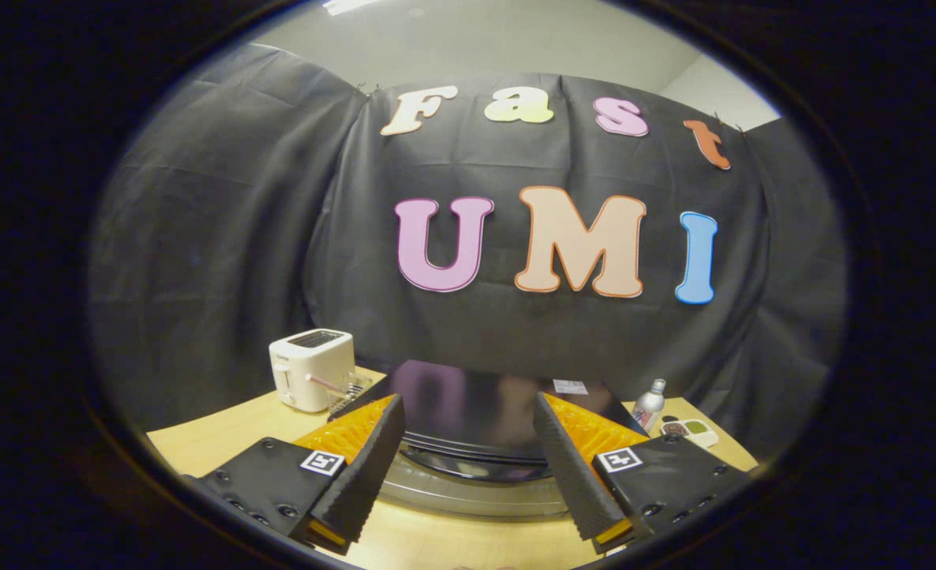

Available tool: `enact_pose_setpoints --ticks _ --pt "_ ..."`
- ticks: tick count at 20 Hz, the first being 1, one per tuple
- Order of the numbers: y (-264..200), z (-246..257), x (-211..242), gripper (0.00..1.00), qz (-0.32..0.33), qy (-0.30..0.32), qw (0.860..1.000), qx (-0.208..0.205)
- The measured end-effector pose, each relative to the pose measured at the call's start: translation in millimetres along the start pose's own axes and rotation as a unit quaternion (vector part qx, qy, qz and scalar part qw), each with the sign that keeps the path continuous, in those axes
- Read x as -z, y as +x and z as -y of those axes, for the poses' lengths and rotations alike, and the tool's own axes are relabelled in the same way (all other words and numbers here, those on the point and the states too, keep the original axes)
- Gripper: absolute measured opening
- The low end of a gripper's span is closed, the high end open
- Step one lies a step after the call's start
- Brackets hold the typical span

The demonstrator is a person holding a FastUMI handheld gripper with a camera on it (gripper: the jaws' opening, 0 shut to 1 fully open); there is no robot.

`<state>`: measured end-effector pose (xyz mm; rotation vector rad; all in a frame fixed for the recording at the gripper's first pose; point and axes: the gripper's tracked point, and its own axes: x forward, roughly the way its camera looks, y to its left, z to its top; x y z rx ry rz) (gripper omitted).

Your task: Open the toaster oven, put the food inside, and close the toaster oven door.

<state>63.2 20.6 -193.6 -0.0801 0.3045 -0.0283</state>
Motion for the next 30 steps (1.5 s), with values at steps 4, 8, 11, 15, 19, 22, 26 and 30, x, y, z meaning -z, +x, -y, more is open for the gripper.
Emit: enact_pose_setpoints --ticks 4,8,11,15,19,22,26,30 --pt "21.7 6.3 23.1 0.99 -0.028 0.017 0.999 0.006" --pt "32.4 11.7 62.6 0.99 -0.082 0.035 0.996 0.000" --pt "30.1 14.7 61.0 1.00 -0.071 0.072 0.995 -0.006" --pt "14.1 13.0 64.0 0.99 -0.071 0.057 0.996 -0.005" --pt "-6.1 11.2 70.3 0.99 -0.073 0.064 0.995 -0.015" --pt "-25.4 7.8 75.8 0.99 -0.068 0.048 0.996 -0.026" --pt "-56.8 2.0 93.8 0.99 -0.080 0.030 0.996 -0.039" --pt "-77.3 -1.2 110.9 0.99 -0.080 0.029 0.995 -0.043"
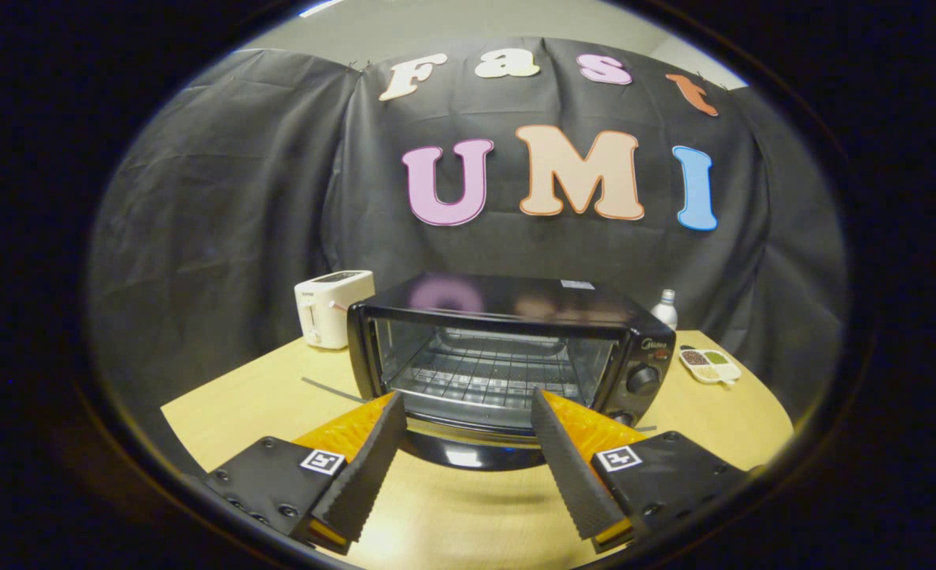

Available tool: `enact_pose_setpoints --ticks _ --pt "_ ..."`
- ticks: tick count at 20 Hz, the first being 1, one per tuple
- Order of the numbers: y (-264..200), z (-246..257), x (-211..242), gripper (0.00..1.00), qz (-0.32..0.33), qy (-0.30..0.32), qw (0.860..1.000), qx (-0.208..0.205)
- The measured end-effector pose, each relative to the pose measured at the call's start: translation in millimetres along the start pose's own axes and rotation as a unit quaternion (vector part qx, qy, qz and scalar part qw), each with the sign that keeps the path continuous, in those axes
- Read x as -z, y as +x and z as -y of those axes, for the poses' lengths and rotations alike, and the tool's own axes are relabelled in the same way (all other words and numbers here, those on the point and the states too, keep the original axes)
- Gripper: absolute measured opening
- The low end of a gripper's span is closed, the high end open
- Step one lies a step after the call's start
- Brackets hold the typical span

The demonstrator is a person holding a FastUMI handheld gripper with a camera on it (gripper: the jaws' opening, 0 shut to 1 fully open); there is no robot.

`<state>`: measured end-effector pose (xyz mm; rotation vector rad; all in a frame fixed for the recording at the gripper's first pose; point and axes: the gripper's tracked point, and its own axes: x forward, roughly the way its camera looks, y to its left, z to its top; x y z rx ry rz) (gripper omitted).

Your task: Open the toaster oven, put the food inside, and close the toaster oven door.

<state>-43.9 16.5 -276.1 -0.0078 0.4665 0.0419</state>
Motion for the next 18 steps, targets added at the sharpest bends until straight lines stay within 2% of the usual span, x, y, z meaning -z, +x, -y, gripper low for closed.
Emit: enact_pose_setpoints --ticks 12,18 --pt "-32.3 -8.0 56.2 0.99 0.007 -0.010 1.000 0.004" --pt "-37.3 -10.5 94.4 0.99 -0.031 0.009 0.999 -0.002"
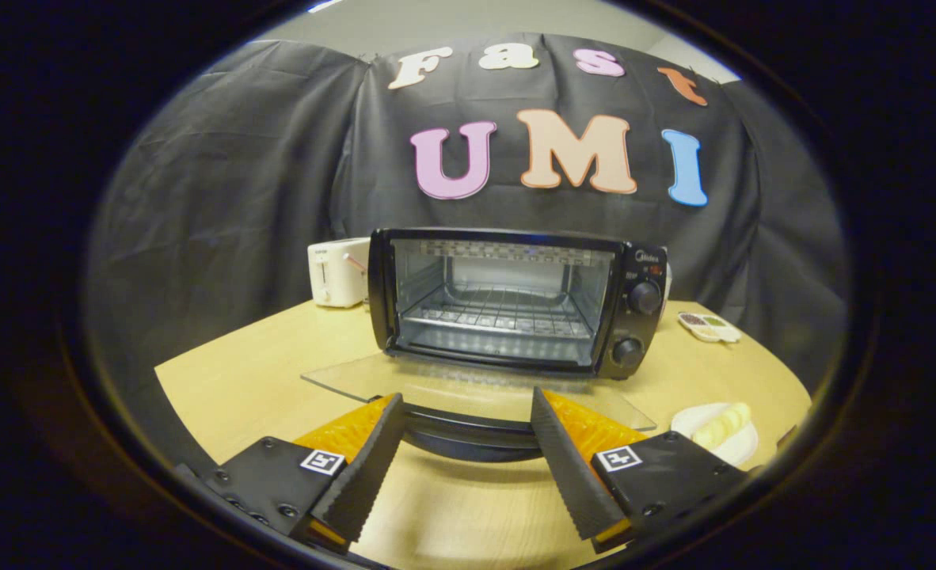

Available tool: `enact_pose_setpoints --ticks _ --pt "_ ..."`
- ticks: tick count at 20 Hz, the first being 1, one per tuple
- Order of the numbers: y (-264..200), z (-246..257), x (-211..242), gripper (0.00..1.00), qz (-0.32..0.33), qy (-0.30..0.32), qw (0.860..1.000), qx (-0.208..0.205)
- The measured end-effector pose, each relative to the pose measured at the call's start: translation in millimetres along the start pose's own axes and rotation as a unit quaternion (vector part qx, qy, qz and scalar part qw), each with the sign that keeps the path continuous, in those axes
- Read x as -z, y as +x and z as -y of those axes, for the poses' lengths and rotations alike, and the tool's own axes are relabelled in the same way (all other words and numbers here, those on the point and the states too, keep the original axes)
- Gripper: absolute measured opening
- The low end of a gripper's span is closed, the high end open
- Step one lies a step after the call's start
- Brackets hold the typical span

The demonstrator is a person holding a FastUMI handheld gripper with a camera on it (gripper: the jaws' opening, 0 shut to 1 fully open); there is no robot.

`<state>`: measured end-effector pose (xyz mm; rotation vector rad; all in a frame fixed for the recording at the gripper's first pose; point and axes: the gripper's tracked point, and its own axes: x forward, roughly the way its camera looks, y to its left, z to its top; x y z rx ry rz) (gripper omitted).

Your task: Open the toaster oven, put the food inside, and close the toaster oven door.

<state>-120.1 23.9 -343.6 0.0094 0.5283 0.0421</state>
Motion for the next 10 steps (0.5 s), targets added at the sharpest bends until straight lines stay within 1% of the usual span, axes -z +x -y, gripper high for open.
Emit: enact_pose_setpoints --ticks 3,6,8,10 --pt "3.8 -0.2 14.1 1.00 -0.020 0.038 0.999 -0.013" --pt "11.4 7.3 30.3 1.00 -0.040 0.065 0.997 -0.006" --pt "15.4 9.1 27.0 0.99 -0.027 0.064 0.998 -0.002" --pt "15.4 9.3 31.1 0.99 -0.028 0.053 0.998 0.002"
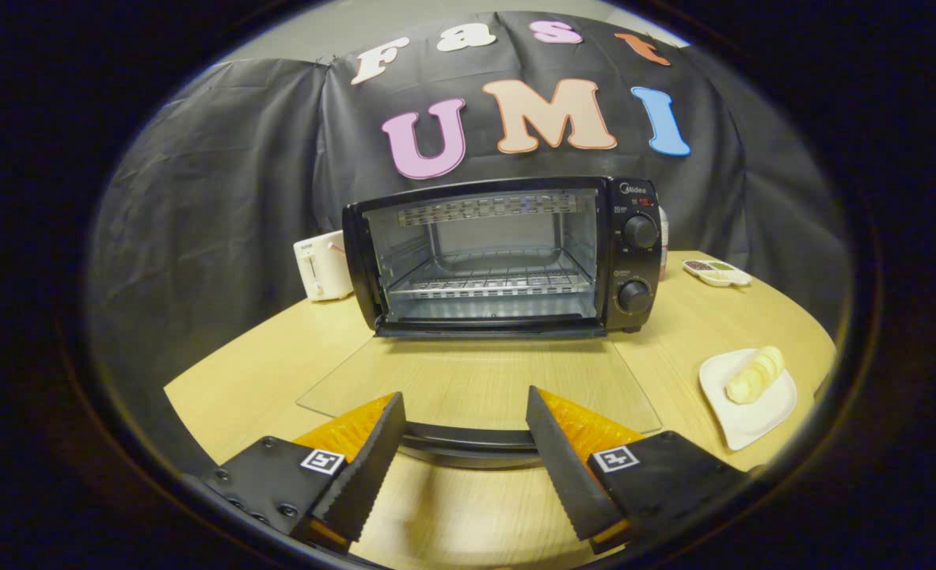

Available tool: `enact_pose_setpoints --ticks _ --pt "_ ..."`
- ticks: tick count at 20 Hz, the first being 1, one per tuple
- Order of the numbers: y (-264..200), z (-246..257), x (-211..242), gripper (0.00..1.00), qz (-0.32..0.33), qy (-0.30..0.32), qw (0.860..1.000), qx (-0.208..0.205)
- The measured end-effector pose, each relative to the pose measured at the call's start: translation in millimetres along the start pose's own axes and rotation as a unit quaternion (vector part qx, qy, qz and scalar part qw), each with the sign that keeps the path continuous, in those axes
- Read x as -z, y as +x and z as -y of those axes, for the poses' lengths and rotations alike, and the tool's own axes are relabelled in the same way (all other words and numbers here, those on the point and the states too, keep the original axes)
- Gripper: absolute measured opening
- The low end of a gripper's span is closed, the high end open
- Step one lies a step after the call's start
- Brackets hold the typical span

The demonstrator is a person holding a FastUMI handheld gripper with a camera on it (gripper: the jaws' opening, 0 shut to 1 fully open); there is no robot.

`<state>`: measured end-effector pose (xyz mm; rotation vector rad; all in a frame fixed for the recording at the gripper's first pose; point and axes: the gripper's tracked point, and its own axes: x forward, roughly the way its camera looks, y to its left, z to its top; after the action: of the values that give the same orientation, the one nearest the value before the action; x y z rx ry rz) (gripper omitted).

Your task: Open the toaster oven, put the food inside, and close the toaster oven door.

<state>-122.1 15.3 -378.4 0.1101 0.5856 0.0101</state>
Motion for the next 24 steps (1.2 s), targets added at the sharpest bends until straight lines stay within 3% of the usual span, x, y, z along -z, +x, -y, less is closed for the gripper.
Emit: enact_pose_setpoints --ticks 5,8,11,17,24 --pt "-1.2 -0.5 -6.7 0.98 0.011 0.004 1.000 -0.007" --pt "-8.1 0.7 -27.2 0.98 0.036 0.014 0.999 -0.019" --pt "-18.7 18.9 -56.9 0.98 0.075 0.007 0.997 -0.006" --pt "-47.3 103.8 -117.4 0.97 0.149 -0.027 0.984 0.095" --pt "-68.8 203.3 -121.9 0.97 0.137 0.018 0.975 0.176"
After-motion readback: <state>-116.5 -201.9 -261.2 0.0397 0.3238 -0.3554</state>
